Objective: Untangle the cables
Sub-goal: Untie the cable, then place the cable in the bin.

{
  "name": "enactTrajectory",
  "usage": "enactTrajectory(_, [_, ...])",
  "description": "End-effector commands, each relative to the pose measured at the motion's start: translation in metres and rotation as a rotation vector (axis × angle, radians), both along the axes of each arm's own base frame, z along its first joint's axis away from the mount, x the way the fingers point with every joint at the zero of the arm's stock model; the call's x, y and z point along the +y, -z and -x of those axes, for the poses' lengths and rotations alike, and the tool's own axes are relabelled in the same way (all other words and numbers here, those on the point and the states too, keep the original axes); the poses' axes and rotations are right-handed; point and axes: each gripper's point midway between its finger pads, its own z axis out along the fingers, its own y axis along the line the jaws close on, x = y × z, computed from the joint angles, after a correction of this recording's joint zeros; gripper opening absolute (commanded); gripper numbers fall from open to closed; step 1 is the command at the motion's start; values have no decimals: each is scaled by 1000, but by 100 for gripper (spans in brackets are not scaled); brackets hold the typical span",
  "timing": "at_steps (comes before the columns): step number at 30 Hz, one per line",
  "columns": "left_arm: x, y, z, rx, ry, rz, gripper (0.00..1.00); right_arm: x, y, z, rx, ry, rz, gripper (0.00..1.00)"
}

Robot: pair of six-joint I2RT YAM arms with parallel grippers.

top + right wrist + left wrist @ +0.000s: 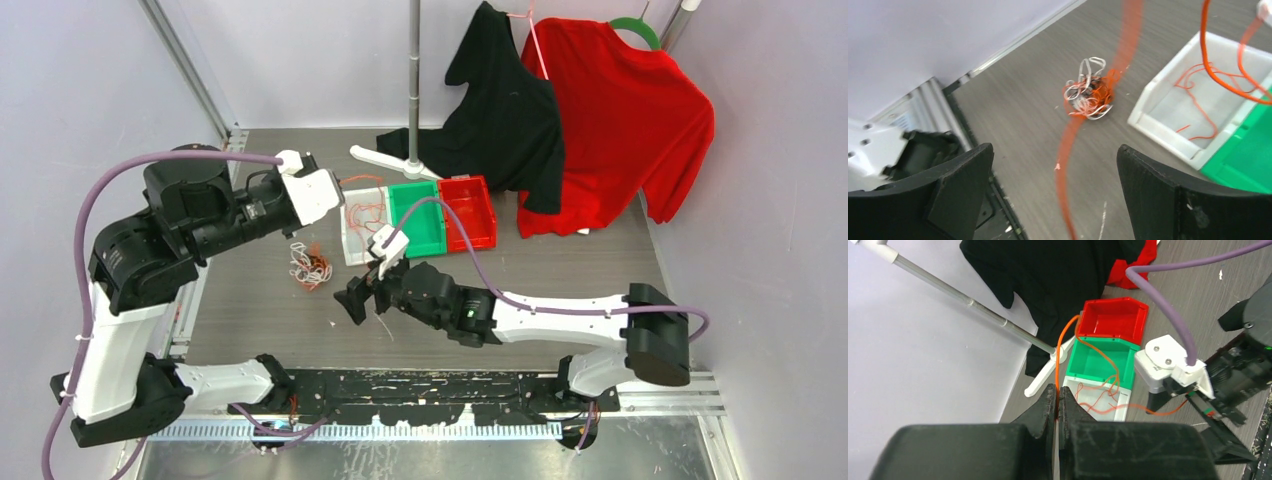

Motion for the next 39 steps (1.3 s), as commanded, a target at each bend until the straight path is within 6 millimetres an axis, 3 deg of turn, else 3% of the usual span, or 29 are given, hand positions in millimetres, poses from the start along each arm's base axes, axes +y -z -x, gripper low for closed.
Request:
enactTrajectory(1, [9, -21, 13, -44, 24, 39, 0, 4, -53, -35, -137, 157, -114, 97])
enactTrajectory(5, [12, -38, 11, -97, 6, 79, 0, 2, -47, -40, -95, 185, -104, 95])
enactTrajectory(8, [12, -31, -2, -101, -50, 70, 0, -7, -43, -41, -36, 168, -128, 93])
enactTrajectory(14, [14, 6, -52, -48, -295, 53, 0, -29, -24, -29, 107, 71, -163, 86])
enactTrajectory(19, [4, 32, -80, -31, -394, 70, 1, -75, -7, -30, 157, 187, -183, 84])
enactTrajectory(22, [-4, 52, -92, -26, -404, 38, 3, -110, 10, -36, 201, 319, -179, 78])
enactTrajectory(25, [-4, 69, -108, -38, -426, 5, 0, -141, 24, -35, 215, 403, -167, 73])
enactTrajectory(30, [1, 92, -139, -51, -459, -54, 0, -181, 32, -35, 206, 516, -159, 70])
enactTrajectory(35, [9, 105, -165, -58, -494, -73, 0, -199, 36, -33, 208, 554, -174, 68])
enactTrajectory(39, [2, 140, -183, 22, -494, -98, 0, -200, 37, -33, 207, 560, -166, 68])
